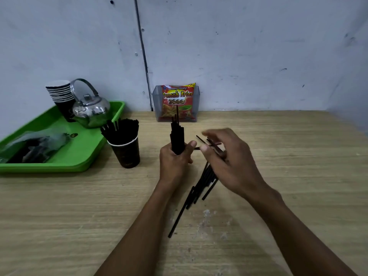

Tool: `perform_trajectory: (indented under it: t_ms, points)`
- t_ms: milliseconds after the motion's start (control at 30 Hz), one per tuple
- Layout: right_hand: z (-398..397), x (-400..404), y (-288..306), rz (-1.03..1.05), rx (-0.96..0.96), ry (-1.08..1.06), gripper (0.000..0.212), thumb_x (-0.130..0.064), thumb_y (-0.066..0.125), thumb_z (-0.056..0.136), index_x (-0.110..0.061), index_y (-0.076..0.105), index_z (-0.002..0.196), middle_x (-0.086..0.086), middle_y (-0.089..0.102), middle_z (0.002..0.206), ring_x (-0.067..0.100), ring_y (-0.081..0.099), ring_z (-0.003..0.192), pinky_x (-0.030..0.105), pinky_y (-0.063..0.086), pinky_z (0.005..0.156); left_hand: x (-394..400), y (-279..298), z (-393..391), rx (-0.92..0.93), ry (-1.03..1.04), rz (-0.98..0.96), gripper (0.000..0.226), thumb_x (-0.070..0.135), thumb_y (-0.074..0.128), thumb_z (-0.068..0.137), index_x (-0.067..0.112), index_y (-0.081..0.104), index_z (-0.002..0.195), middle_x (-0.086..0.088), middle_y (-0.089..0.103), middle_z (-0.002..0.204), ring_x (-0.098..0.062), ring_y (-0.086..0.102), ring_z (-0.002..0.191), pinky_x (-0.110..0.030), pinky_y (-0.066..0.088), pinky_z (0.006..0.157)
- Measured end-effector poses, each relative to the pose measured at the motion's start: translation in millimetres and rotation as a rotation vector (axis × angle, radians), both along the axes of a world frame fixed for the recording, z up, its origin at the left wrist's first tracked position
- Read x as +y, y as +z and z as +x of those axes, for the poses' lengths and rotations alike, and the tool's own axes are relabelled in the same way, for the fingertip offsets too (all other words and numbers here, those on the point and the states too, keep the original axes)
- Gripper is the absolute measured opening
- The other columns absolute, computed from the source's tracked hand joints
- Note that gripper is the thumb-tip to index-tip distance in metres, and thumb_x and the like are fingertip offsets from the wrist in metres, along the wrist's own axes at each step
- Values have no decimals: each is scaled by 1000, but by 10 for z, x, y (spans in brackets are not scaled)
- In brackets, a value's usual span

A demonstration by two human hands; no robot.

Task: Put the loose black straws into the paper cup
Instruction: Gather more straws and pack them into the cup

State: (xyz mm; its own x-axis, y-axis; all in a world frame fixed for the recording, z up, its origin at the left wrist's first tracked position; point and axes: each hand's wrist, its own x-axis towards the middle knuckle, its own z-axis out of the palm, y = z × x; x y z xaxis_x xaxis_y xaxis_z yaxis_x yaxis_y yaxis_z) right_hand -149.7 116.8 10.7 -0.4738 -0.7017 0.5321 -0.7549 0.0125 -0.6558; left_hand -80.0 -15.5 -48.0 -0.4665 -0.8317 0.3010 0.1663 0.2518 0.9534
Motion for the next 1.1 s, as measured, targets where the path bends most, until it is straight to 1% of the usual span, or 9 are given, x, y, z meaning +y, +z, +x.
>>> perform_trajectory:
  t_ms: [133,267,433,500,567,667,833,1000,1100]
  points:
    - [158,-375,488,-7,53,140,54,-43,51,96,-26,39,146,-9,44,143,5,41,133,25,40,102,-13,-18,35,75,-68,0,36,2,66,84,16,57,53,-5,55,51,-7,48,41,-19,38,45]
    - [167,-528,620,251,316,160,65,-53,38,98,-26,22,154,-8,21,162,5,9,150,22,19,113,-20,-16,51,87,-86,-9,16,1,65,83,-6,65,68,-9,61,59,-6,54,47,-21,42,48]
    - [135,-501,260,541,441,193,74,-64,22,95,-22,17,156,-4,17,164,8,-1,151,35,4,121,43,18,51,254,-257,21,27,21,51,94,37,72,100,11,72,100,-10,67,99,-33,55,87]
    - [119,-483,222,555,423,191,76,-65,20,93,-24,12,156,-6,11,165,7,-6,151,35,1,121,25,-9,41,175,-206,-1,21,25,52,93,30,71,101,13,72,95,-15,68,99,-36,56,85]
    - [103,-476,257,506,404,173,76,-66,20,93,-27,8,157,-9,4,165,5,-10,150,36,-1,122,2,-26,38,91,-165,-21,39,43,51,86,16,68,109,5,73,92,-28,68,99,-48,55,87]
    - [113,-468,329,345,389,147,76,-67,19,91,-29,6,156,-10,1,165,3,-13,149,33,-1,121,-58,-61,29,44,-98,-117,25,23,57,92,1,68,88,-20,71,79,-37,69,76,-49,57,67]
    - [183,-439,206,449,526,210,73,-64,18,93,-29,11,156,-9,2,165,5,-12,150,40,2,123,-48,-87,55,32,-62,-143,12,15,58,92,17,67,84,-10,70,74,-16,66,67,-37,54,58]
    - [127,-403,94,384,319,225,68,-64,27,95,-35,14,155,-12,0,165,0,-10,149,36,4,122,-81,-106,31,13,-62,-81,27,28,61,87,4,64,76,-13,68,67,-30,65,61,-41,53,56]
    - [69,-342,151,264,-5,160,58,-55,36,98,-34,28,152,-20,32,156,-7,17,145,27,19,119,-77,-36,57,51,-95,-16,37,26,64,91,0,64,65,-14,63,58,-20,59,55,-33,46,58]
